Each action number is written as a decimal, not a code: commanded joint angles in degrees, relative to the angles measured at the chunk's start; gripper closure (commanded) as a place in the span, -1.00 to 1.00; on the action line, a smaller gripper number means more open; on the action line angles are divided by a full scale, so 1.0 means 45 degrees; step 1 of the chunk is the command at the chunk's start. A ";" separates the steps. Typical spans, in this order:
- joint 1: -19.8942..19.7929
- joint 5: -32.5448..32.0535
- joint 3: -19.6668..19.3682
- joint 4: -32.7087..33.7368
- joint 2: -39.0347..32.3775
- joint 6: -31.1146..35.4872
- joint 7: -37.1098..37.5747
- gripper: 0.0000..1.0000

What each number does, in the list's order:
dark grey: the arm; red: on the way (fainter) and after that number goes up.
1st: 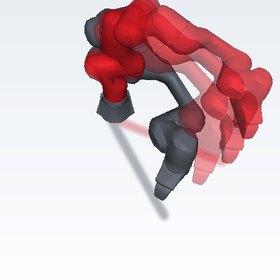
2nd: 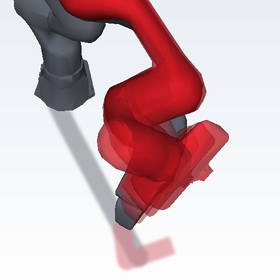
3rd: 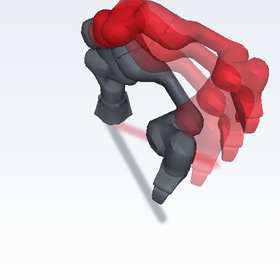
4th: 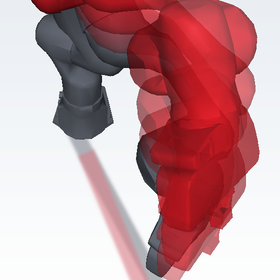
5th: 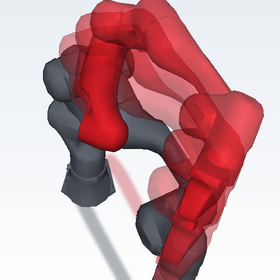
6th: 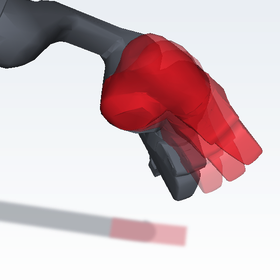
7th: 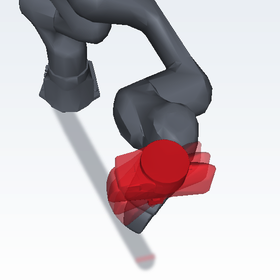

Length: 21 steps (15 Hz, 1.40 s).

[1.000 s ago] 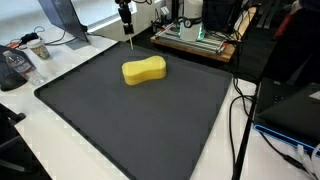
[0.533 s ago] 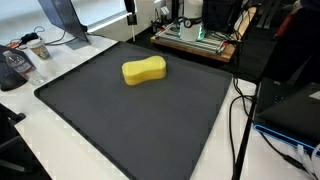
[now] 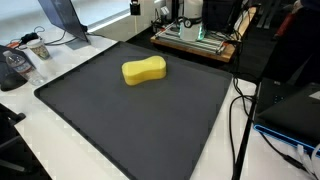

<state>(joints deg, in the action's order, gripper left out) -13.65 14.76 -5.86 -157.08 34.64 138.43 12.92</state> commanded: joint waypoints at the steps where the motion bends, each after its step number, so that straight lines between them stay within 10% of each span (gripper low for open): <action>1: 0.0017 -0.1471 0.1227 -0.0090 0.1528 -0.1478 0.0807 0.94; 11: 0.2039 -0.3016 0.3926 0.0405 0.2528 -0.2694 0.0830 0.94; 18: 0.1496 -0.5890 0.6495 0.2141 0.0198 -0.3066 0.2623 0.94; 21: 0.2141 -0.5816 0.5987 0.1649 0.0534 -0.2734 0.2648 0.74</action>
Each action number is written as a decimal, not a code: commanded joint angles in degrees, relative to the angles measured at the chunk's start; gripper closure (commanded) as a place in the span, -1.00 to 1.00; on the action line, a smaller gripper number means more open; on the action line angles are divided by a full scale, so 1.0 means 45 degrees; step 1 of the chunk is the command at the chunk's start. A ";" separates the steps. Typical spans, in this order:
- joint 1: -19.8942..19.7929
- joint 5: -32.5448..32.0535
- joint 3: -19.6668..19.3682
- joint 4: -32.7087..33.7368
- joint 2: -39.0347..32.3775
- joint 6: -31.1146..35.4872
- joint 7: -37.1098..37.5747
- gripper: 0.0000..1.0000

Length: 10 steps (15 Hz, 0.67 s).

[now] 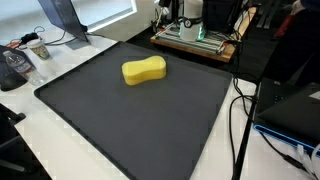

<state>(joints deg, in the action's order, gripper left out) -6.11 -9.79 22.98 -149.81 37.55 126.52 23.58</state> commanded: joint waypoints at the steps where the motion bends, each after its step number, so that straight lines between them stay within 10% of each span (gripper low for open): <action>1: 0.0433 -0.0433 -0.0404 0.0164 -0.0333 -0.0105 0.0306 0.74; 10: 0.0732 -0.1503 0.0591 0.2648 -0.2791 -0.1061 0.0593 0.94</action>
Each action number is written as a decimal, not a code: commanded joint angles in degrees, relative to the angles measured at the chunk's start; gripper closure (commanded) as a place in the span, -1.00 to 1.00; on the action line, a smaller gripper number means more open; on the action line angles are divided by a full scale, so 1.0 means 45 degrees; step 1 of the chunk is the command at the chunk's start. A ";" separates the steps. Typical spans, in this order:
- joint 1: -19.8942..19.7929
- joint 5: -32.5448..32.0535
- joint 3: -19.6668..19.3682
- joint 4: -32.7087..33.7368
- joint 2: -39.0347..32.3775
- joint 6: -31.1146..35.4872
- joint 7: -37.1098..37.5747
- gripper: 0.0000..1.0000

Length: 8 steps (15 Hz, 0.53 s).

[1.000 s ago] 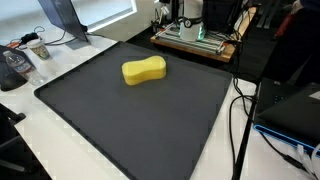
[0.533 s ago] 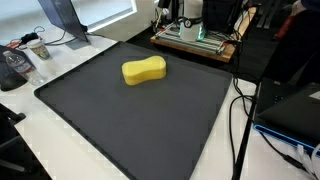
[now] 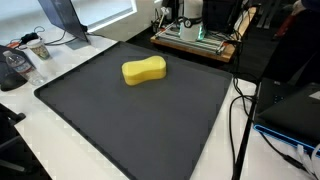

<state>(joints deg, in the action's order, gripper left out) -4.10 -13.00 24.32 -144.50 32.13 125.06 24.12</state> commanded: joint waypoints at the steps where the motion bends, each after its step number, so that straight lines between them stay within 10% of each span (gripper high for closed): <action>1: 0.0371 -0.0929 0.0406 0.1944 -0.2162 -0.1048 0.0542 0.94; 8: 0.1290 -0.3403 0.0584 0.4802 -0.6407 -0.4706 0.2004 0.94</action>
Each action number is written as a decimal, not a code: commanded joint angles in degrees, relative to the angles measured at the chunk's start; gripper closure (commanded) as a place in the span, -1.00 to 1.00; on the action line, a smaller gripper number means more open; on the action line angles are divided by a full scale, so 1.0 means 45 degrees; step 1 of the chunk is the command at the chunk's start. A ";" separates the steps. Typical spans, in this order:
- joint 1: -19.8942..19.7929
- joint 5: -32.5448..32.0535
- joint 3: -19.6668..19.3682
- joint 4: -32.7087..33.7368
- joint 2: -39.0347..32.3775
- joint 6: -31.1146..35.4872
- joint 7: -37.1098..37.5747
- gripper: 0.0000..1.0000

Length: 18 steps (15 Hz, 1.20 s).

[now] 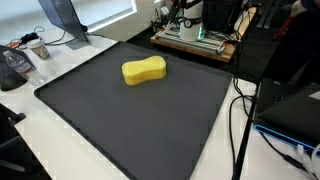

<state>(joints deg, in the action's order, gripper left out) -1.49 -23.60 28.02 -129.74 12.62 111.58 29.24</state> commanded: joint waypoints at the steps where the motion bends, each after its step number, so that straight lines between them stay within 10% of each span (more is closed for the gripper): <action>1: 0.1041 -0.1166 -0.0426 0.1857 -0.2601 -0.2115 0.0945 0.94; 18: 0.4394 -0.0882 -0.5094 1.0448 -1.0460 -0.6468 0.2458 0.94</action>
<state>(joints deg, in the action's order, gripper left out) 16.34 -28.63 8.33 -91.13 -28.57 86.80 38.23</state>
